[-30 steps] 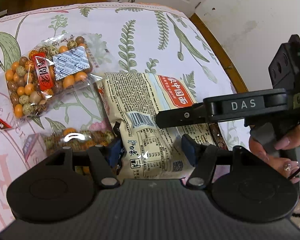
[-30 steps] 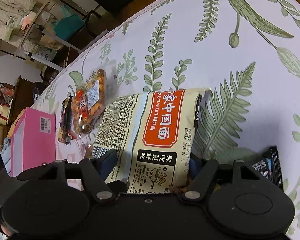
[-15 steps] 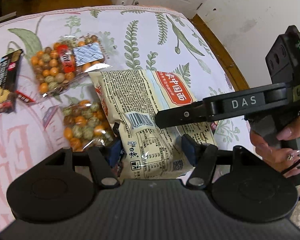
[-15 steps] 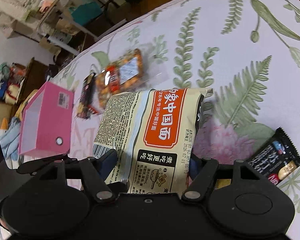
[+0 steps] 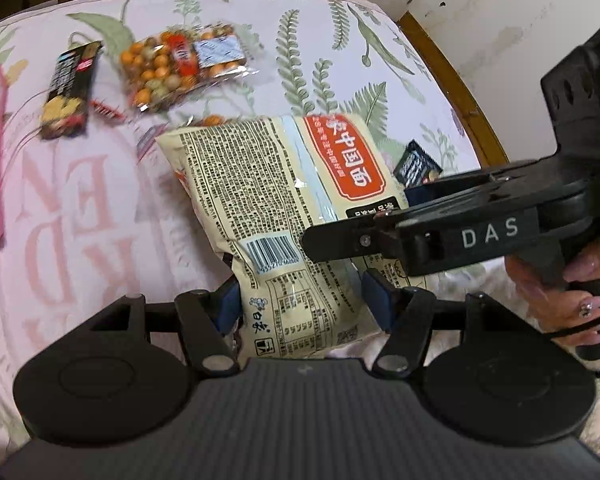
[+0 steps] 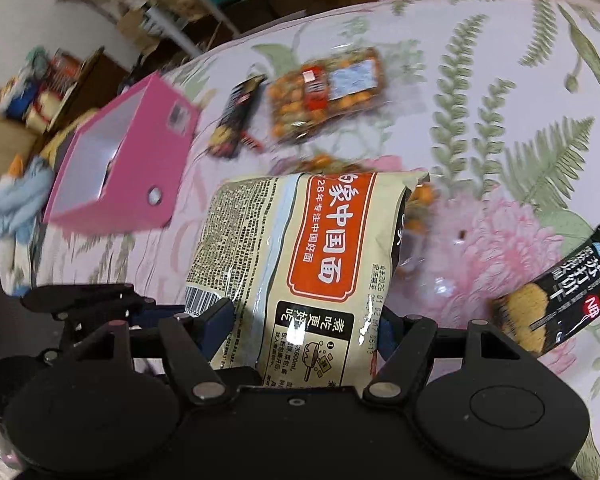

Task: Organize snacks
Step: 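Lift the noodle bag with both tools and carry it over the pink box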

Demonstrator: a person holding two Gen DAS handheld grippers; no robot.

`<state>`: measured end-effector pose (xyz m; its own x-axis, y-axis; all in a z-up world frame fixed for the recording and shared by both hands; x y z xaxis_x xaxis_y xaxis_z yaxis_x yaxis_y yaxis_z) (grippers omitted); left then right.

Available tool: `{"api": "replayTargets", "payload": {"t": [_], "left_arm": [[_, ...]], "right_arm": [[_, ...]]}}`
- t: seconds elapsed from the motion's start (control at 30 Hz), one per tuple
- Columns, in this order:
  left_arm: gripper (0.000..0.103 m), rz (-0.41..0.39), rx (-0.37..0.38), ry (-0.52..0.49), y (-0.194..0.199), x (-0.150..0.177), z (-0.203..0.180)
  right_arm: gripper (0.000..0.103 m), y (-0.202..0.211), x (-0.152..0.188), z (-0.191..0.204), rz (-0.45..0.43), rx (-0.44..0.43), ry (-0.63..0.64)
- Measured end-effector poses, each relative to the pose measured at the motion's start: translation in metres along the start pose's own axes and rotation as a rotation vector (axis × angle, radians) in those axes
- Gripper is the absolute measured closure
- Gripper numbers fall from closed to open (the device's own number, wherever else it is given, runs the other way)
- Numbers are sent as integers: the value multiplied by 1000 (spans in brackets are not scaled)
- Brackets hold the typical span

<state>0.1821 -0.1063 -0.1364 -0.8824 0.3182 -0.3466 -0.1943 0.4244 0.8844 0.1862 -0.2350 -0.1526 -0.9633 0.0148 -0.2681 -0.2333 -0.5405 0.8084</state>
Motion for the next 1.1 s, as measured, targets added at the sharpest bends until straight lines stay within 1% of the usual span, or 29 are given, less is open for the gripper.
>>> {"api": "replayTargets", "payload": {"t": [0.17, 0.3, 0.43, 0.6, 0.7, 0.77, 0.87, 0.93, 1.03, 1.1], "left_arm": [[41, -28, -29, -7, 38, 19, 7], [41, -86, -52, -13, 74, 29, 16], [41, -153, -87, -10, 108, 37, 28], [41, -201, -123, 12, 146, 42, 54], [41, -222, -142, 20, 169, 40, 77], [41, -235, -147, 43, 183, 37, 95], [41, -277, -170, 77, 198, 32, 122], [41, -293, -198, 85, 205, 28, 140], [41, -284, -205, 144, 207, 15, 174], [40, -303, -236, 127, 206, 8, 193]], "right_arm": [[28, 7, 5, 40, 12, -7, 52], [28, 17, 2, 77, -2, -18, 118], [29, 21, -6, 112, -25, -35, 175], [32, 20, -21, 155, -34, -81, 224], [34, 14, -35, 184, -36, -105, 249], [36, 9, -45, 201, -47, -122, 261], [37, -5, -65, 225, -62, -149, 286], [37, -19, -79, 239, -62, -166, 296], [37, -44, -99, 257, -65, -185, 304], [37, -62, -113, 269, -75, -185, 314]]}}
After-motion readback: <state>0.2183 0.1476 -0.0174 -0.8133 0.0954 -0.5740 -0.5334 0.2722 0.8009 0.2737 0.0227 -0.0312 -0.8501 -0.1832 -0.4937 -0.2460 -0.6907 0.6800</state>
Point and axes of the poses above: each gripper's, at about its wrist camera, not at the fingertips, and y roughly against the way its jaws point, z to its left, x to its underside, the point moved 4 cm from there along -y, roughly the way its jaws point, and after that the axes turned 7 degrees about -x, right-handed, at the moved point
